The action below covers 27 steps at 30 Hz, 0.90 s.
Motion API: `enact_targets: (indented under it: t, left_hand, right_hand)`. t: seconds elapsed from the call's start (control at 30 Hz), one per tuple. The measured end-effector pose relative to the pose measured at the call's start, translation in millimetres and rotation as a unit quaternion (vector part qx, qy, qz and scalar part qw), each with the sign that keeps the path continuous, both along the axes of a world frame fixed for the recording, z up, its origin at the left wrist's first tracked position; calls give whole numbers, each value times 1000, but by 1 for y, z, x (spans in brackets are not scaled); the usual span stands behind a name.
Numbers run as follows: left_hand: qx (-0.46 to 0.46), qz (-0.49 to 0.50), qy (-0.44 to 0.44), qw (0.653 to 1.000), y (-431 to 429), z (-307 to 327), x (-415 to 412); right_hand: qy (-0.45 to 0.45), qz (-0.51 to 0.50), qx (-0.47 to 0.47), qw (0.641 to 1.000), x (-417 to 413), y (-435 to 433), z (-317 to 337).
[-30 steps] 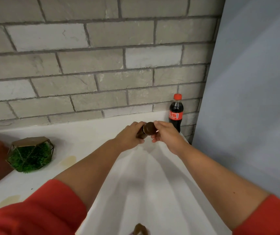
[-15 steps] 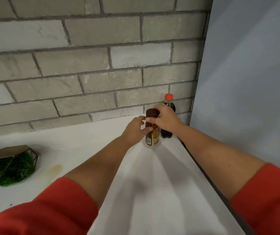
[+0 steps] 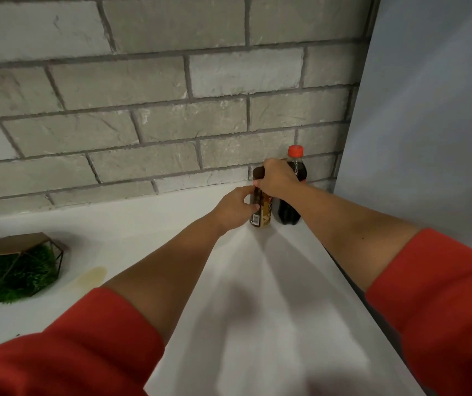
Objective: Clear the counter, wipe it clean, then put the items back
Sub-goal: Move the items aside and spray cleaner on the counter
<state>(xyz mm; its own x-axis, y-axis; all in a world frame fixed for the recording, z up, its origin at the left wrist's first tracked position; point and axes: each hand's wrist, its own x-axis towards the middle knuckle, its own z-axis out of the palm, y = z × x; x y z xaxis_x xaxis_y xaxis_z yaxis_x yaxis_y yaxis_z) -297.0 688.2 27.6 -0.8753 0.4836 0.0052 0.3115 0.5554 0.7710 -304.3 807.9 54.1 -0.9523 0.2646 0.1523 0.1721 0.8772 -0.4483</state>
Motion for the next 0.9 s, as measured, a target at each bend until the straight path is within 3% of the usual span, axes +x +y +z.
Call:
enact_targets:
  t: [0.6,0.9]
  left_hand:
    - [-33,15,-8,999,-16,1,7]
    - [-55,19,3,998,-34,10,30]
  right_hand:
    - [-46,-10,29,998,-4,-7,-7]
    - [15,0,41,999,22,-21,12]
